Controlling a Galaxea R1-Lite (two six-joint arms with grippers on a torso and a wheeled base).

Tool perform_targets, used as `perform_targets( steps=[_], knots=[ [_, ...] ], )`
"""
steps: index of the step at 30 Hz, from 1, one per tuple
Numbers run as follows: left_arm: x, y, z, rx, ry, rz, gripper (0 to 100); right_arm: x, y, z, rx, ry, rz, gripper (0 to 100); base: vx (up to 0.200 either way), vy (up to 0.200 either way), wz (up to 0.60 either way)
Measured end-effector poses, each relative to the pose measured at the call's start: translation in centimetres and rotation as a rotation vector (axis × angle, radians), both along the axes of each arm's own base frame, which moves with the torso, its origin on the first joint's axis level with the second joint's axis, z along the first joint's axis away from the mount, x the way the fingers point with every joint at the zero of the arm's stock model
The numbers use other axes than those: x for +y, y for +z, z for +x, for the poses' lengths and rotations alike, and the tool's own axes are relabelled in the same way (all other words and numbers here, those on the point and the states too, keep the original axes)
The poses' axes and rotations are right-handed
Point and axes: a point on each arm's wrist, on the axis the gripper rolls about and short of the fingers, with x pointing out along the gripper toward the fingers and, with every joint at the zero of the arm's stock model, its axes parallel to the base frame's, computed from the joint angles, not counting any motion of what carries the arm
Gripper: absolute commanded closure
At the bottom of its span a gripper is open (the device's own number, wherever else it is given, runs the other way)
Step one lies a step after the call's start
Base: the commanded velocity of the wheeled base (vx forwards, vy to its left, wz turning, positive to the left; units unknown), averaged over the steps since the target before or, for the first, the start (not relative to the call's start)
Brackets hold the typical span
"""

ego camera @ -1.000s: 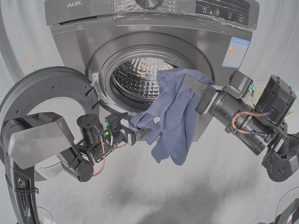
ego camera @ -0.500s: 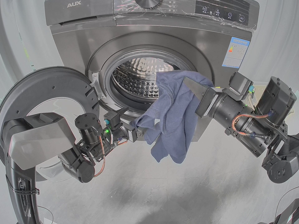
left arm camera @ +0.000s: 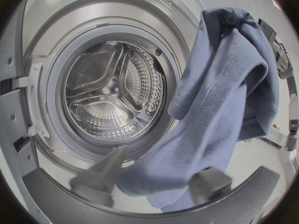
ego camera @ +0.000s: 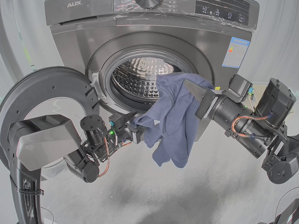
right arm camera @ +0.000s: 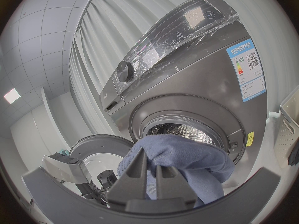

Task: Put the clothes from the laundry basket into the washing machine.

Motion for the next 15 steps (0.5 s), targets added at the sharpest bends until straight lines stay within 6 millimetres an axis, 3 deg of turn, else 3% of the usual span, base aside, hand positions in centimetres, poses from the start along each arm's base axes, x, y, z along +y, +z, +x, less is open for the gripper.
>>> perform_targets(
  steps=[15],
  knots=[
    [-0.2, 1.1, 0.4, -0.027, 0.013, -0.043, 100, -0.3, -0.8, 0.0, 0.021, 0.000, -0.020, 100, 0.000, 0.000, 0.00]
  ],
)
